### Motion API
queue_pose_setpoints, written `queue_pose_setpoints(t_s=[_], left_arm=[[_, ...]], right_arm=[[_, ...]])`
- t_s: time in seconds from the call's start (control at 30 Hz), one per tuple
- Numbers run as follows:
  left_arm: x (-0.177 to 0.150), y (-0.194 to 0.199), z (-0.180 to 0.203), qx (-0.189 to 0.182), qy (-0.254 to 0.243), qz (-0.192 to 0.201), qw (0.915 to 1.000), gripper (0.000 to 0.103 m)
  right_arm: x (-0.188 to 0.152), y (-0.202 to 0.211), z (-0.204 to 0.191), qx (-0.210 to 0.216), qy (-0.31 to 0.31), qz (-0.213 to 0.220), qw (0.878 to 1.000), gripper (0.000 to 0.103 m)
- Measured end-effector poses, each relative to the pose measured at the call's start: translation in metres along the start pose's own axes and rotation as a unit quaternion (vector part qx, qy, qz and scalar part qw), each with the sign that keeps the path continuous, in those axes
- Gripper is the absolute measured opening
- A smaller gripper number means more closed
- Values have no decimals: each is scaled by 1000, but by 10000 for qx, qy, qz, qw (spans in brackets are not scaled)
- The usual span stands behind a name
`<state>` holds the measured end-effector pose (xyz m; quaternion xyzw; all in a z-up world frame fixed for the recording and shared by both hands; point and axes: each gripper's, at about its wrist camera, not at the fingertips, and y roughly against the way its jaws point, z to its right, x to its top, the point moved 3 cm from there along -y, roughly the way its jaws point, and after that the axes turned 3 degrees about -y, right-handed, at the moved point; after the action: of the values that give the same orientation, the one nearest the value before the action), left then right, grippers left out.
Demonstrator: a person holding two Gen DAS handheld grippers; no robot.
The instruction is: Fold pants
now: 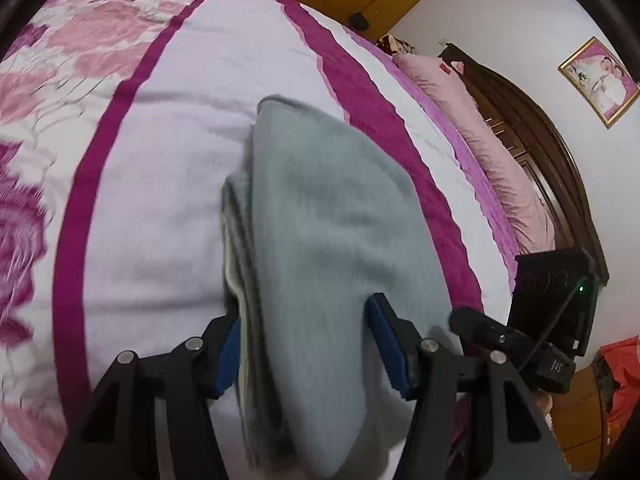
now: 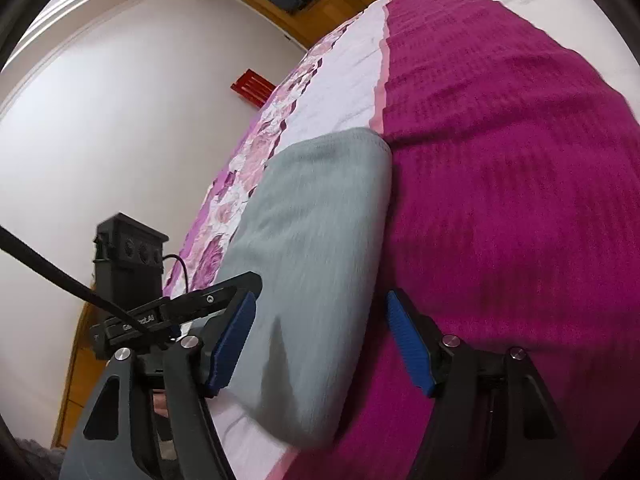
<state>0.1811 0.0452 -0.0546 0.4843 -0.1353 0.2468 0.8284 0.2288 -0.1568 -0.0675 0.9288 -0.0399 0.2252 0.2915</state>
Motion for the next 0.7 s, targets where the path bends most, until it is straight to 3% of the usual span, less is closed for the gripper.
queue_pose_setpoints(t_s=[0.2, 0.23, 0.3, 0.4, 0.7], left_arm=[[9, -8, 0, -87, -71, 47, 9999, 61], [10, -10, 1, -102, -90, 58, 9999, 61], [10, -11, 1, -100, -130, 107, 9998, 57], [9, -9, 2, -82, -168, 210, 9996, 50], [3, -1, 1, 11, -188, 298, 9994, 46]], right_arm=[[16, -12, 3, 24, 60, 97, 9999, 60], [15, -10, 4, -4, 66, 146, 9999, 57], [15, -10, 8, -77, 16, 227, 9997, 43], [12, -6, 12, 11, -73, 289, 9996, 37], [10, -5, 10, -75, 22, 361, 9993, 31]])
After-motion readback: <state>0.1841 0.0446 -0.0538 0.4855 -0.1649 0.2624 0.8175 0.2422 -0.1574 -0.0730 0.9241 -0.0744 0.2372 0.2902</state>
